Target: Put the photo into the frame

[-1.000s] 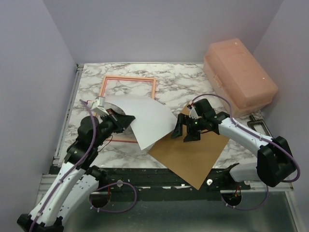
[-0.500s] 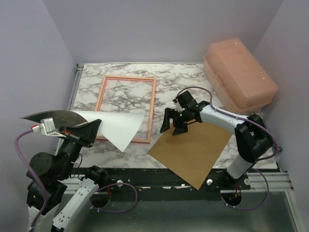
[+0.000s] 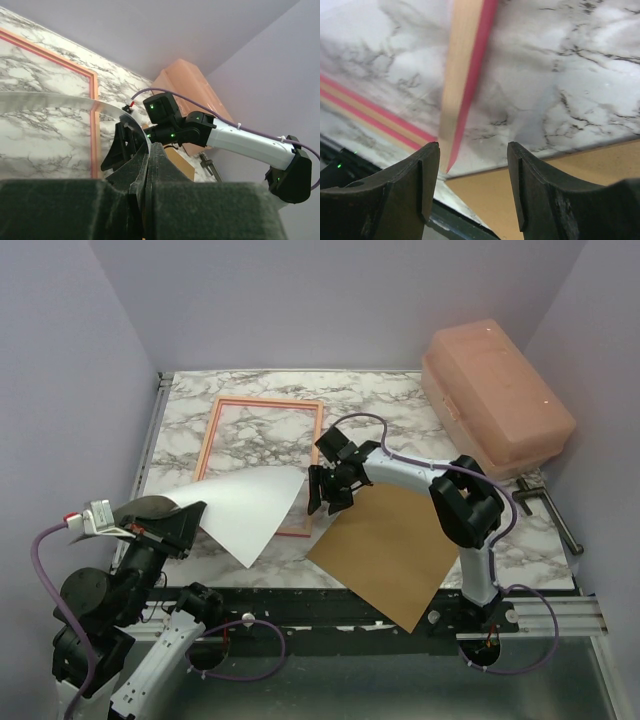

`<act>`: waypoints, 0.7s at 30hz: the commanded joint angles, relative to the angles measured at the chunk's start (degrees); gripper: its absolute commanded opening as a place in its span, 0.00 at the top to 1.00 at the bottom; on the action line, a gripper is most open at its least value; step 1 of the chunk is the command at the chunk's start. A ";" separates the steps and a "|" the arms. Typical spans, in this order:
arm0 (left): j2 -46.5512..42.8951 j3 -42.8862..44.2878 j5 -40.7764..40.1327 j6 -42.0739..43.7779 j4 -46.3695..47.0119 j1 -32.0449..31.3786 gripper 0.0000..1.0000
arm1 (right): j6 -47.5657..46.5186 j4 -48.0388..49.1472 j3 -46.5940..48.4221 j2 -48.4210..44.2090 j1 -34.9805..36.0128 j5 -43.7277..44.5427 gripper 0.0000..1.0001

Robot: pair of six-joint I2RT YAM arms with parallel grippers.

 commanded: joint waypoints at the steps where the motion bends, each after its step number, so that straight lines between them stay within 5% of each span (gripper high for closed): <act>1: -1.50 -0.18 -0.49 0.12 -1.02 0.02 1.00 | 0.02 -3.70 1.98 3.48 0.82 6.78 0.39; 16: -2.86 -2.32 -0.18 -0.89 -1.71 0.02 1.00 | 1.04 -3.88 6.61 9.11 3.61 6.92 0.41; 21: -2.78 -2.53 0.20 -1.02 -1.48 0.02 1.00 | 1.04 -5.88 8.04 10.55 4.47 10.07 0.65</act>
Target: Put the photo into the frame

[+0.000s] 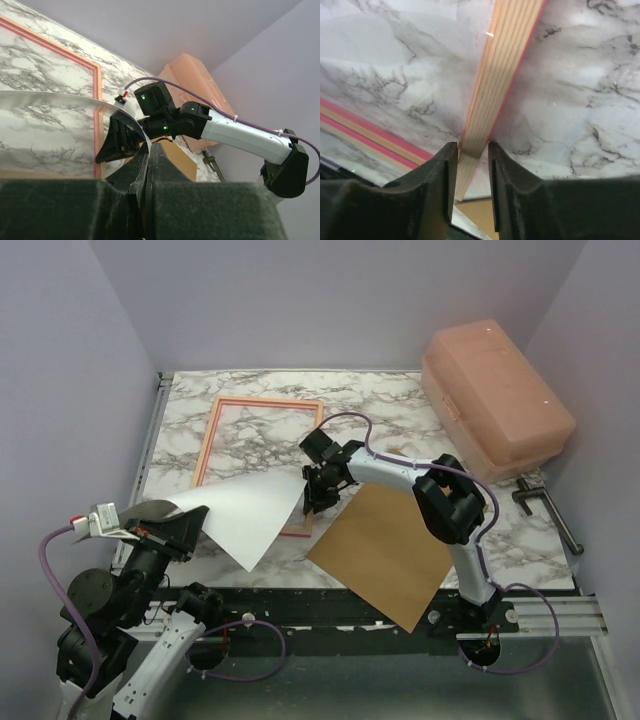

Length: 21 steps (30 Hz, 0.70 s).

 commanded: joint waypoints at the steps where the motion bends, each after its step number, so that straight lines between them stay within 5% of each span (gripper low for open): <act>1: -0.66 -0.30 0.28 -0.32 -0.05 0.02 1.00 | -0.03 -3.07 0.29 3.53 1.29 5.34 0.74; 7: -0.44 -0.80 0.69 -0.34 -0.41 0.02 1.00 | -0.27 -5.63 1.68 1.22 1.32 7.65 0.99; 21: 2.55 -2.42 4.54 0.05 0.81 0.02 1.00 | 0.32 -12.36 -1.83 -7.55 1.29 15.39 1.00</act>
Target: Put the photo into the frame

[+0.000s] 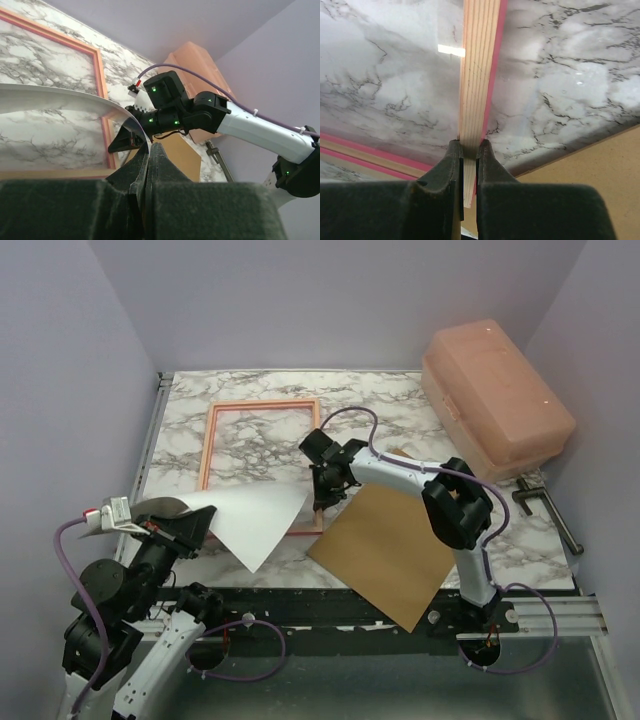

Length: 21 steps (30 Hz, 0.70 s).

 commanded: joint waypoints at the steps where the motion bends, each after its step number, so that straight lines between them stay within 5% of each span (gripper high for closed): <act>1: 2.39 -0.89 3.73 0.23 1.03 0.02 1.00 | -1.07 -6.11 -3.78 -6.03 0.25 5.54 1.00; 10: 4.49 -1.83 6.54 0.40 2.64 0.02 1.00 | -1.31 -4.31 -8.47 -10.75 -0.34 6.14 1.00; 21: 4.64 -0.68 6.68 1.11 1.32 0.03 1.00 | -4.32 -6.27 4.71 -1.48 -0.99 4.46 1.00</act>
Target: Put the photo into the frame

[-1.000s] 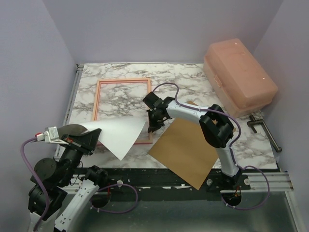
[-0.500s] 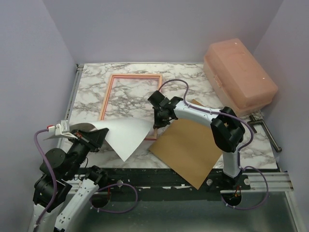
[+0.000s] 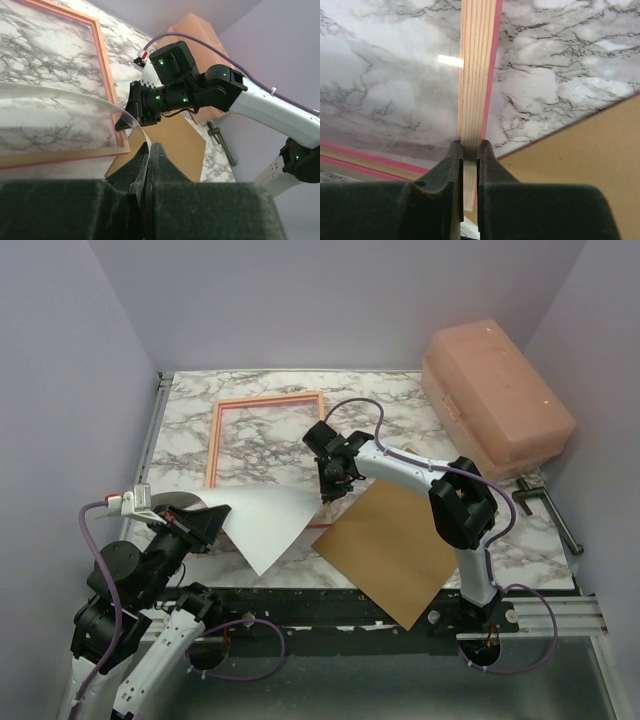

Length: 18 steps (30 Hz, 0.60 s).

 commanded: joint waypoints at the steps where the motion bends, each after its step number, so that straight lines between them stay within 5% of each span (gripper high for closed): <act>1: 0.29 0.97 1.40 1.02 0.47 0.02 1.00 | -2.85 -3.12 4.60 1.75 -0.09 -0.64 1.00; 18: 1.77 -0.81 4.64 0.43 3.01 0.02 1.00 | -3.25 -0.66 -17.12 -12.68 -0.14 -0.19 1.00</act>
